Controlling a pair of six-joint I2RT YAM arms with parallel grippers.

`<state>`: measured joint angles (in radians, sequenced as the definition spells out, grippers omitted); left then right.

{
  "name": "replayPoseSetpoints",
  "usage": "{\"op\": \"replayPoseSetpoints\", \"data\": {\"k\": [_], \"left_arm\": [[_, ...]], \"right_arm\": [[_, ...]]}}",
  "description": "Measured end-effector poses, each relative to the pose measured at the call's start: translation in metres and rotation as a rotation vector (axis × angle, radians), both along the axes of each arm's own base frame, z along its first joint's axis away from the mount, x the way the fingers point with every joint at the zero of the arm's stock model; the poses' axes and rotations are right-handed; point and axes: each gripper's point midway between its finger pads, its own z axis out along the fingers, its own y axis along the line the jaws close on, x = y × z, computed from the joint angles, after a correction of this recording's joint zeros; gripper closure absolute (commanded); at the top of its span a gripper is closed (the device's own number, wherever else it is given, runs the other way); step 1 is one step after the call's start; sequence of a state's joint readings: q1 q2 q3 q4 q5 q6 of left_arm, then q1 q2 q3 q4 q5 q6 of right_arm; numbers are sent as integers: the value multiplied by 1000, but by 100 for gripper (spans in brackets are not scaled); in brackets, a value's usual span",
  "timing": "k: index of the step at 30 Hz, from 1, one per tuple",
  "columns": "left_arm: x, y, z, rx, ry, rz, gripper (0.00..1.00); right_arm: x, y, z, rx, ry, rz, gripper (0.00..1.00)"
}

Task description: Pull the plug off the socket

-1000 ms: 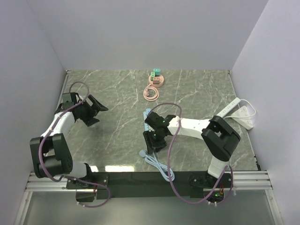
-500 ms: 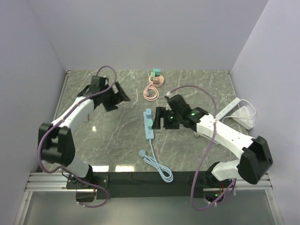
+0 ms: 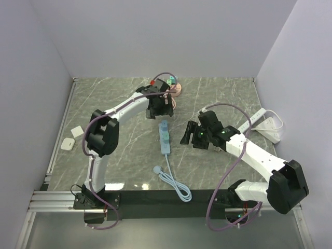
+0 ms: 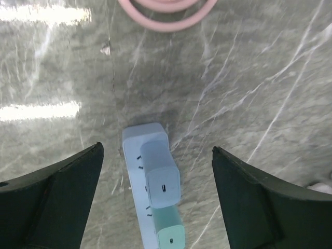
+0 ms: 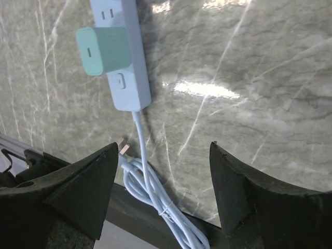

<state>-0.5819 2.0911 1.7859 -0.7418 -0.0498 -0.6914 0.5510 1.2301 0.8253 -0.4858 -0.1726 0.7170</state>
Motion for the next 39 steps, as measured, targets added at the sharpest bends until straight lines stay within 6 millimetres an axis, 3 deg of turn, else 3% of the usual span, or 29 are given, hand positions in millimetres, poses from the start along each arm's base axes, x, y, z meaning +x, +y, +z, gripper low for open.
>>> {"op": "replayPoseSetpoints", "data": {"k": [8, 18, 21, 22, 24, 25, 26, 33, 39], "left_arm": [[-16, 3, -6, 101, 28, 2, 22], [-30, -7, -25, 131, 69, -28, 30], [-35, -15, -28, 126, 80, -43, 43], [-36, -17, -29, 125, 82, -46, 58], [-38, -19, -31, 126, 86, -52, 76], [-39, -20, -30, 119, 89, -48, 91], [-39, -21, -30, 114, 90, -46, 98], [-41, -23, -28, 69, 73, -63, 99], [-50, -18, -10, -115, 76, -85, 100]], "right_arm": [[-1, -13, -11, 1, 22, -46, 22], [8, -8, -20, 22, 36, -34, 23], [10, -6, -26, 23, 49, -26, 23], [11, -5, -28, 24, 54, -25, 23], [14, -4, -31, 33, 60, -18, 24], [16, -3, -32, 39, 60, -18, 24], [18, -2, -32, 52, 57, -13, 24], [35, 10, -33, 139, 39, 37, 23], [56, 27, -26, 207, 9, 94, 23]]}}
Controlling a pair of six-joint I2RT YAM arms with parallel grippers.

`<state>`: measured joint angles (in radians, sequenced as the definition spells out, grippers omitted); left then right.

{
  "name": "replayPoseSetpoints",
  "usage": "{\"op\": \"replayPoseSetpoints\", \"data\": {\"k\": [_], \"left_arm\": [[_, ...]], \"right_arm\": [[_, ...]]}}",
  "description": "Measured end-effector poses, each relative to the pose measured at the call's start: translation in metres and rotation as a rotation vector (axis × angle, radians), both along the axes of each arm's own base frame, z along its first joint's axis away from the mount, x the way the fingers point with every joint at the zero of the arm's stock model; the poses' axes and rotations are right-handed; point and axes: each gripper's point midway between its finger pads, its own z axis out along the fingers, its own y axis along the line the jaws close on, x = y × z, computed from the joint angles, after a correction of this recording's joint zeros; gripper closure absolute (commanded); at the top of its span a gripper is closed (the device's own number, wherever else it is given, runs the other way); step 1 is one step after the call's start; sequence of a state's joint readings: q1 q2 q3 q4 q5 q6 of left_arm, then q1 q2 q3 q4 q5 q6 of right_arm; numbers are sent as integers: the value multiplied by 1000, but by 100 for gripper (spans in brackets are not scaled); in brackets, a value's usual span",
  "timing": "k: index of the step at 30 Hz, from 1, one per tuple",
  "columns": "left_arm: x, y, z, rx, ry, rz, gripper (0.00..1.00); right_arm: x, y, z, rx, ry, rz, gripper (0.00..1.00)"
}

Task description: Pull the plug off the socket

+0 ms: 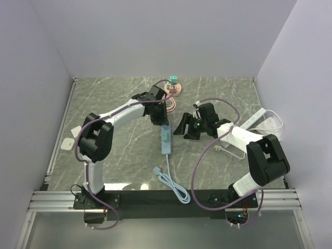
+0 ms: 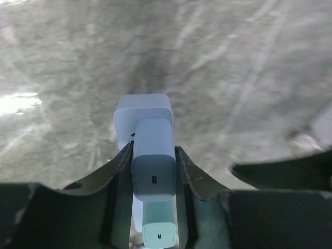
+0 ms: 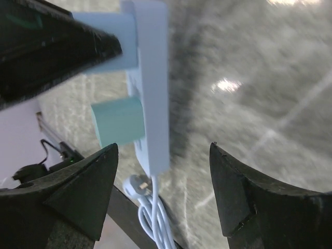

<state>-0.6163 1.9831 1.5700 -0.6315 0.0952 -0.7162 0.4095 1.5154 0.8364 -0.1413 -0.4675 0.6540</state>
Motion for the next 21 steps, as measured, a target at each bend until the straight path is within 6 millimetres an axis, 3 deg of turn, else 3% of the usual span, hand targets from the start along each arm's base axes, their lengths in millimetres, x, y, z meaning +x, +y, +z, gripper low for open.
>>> {"op": "replayPoseSetpoints", "data": {"k": [5, 9, 16, 21], "left_arm": [[0, -18, 23, -160, -16, -59, 99], [-4, -32, 29, -249, -15, -106, 100], [-5, -24, 31, -317, 6, -93, 99], [-1, -18, 44, -377, -5, -68, 99]], "right_arm": [[20, 15, 14, 50, -54, 35, 24], [36, 24, 22, 75, -97, 54, 26], [38, 27, 1, 64, -46, 61, 30], [41, 30, 4, 75, -65, 62, 43]]}}
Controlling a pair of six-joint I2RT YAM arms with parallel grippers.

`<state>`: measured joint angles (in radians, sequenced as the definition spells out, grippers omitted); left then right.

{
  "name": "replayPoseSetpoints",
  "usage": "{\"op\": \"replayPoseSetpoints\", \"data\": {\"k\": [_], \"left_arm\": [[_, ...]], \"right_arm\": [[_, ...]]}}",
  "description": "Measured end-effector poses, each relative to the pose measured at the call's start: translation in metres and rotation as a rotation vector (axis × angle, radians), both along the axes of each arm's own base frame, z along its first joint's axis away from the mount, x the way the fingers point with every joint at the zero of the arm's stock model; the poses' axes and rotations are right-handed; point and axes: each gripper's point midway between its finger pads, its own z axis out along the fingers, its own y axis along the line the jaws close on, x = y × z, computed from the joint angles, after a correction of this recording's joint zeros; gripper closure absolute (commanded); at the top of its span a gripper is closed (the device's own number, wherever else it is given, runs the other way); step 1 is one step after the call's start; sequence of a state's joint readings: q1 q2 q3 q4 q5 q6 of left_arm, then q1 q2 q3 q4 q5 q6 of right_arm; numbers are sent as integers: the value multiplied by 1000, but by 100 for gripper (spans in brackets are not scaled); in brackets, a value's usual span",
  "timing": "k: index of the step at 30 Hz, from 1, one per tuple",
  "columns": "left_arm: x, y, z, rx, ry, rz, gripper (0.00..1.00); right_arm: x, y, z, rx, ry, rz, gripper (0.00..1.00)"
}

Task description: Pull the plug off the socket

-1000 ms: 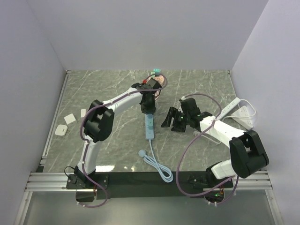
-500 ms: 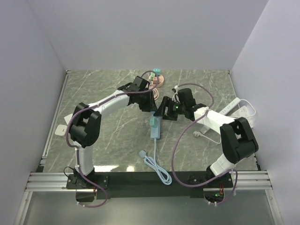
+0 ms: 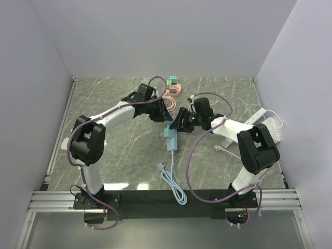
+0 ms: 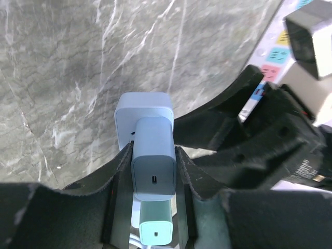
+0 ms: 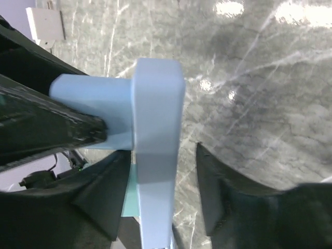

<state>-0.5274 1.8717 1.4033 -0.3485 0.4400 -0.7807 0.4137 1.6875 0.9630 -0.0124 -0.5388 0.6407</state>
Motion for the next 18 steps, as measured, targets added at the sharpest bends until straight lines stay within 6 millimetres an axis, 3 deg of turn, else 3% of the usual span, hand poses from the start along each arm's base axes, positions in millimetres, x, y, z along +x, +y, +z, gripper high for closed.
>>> {"op": "replayPoseSetpoints", "data": {"k": [1, 4, 5, 8, 14, 18], "left_arm": [[1, 1, 2, -10, -3, 2, 99], [4, 1, 9, -37, -11, 6, 99], [5, 1, 9, -42, -15, 7, 99], [4, 4, 5, -67, -7, 17, 99], [5, 19, 1, -40, 8, 69, 100], [7, 40, 11, 54, -35, 161, 99]], "right_arm": [[1, 1, 1, 3, -4, -1, 46], [2, 5, 4, 22, -12, 1, 68], [3, 6, 5, 25, -18, 1, 83], [3, 7, 2, 25, -10, 3, 100], [3, 14, -3, 8, 14, -1, 100], [6, 30, 3, 19, 7, 35, 100]]}}
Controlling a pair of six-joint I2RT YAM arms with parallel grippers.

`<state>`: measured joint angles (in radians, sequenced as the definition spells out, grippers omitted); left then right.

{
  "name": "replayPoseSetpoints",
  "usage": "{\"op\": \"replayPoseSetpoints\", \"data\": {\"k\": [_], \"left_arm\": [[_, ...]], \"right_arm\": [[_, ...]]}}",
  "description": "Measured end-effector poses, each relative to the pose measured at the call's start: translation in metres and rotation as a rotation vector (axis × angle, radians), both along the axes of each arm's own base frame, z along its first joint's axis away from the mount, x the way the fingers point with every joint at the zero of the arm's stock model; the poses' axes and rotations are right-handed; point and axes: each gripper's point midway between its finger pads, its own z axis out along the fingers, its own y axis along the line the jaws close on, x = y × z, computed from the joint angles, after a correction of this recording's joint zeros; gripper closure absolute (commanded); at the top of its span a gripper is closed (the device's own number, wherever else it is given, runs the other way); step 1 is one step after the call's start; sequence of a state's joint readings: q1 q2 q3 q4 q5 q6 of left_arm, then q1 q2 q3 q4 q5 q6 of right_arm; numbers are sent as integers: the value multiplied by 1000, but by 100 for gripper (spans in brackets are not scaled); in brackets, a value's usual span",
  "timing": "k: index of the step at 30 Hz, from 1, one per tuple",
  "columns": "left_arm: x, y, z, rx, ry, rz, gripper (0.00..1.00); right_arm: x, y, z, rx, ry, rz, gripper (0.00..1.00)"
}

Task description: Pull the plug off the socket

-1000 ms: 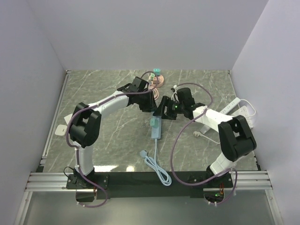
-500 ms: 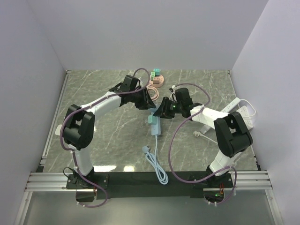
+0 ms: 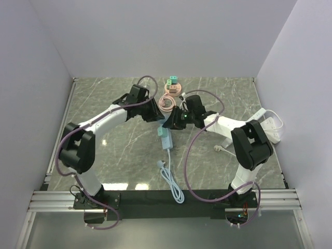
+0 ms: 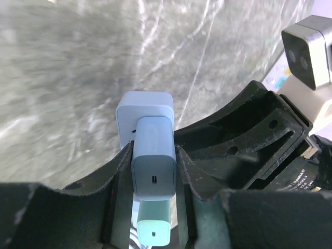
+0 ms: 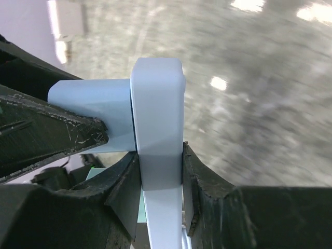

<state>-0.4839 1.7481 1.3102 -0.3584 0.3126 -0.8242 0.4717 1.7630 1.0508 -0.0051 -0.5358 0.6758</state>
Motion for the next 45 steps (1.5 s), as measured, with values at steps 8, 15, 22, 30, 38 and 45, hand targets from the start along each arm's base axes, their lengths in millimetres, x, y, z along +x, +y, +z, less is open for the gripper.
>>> {"op": "replayPoseSetpoints", "data": {"k": [8, 15, 22, 30, 38, 45], "left_arm": [[-6, 43, 54, 27, -190, 30, 100], [2, 106, 77, 2, -297, 129, 100], [28, 208, 15, 198, -128, 397, 99], [16, 277, -50, 329, 69, 533, 94], [5, 311, -83, 365, 175, 589, 48], [0, 327, -91, 385, 206, 629, 19]], "right_arm": [[7, -17, -16, -65, 31, -53, 100], [4, -32, -27, -94, 58, -59, 100], [1, -32, -29, -97, 59, -49, 100], [-11, -36, -39, -115, 86, -27, 100], [-14, -37, -40, -126, 87, -11, 100], [-17, -38, -42, -133, 95, -6, 100]]}}
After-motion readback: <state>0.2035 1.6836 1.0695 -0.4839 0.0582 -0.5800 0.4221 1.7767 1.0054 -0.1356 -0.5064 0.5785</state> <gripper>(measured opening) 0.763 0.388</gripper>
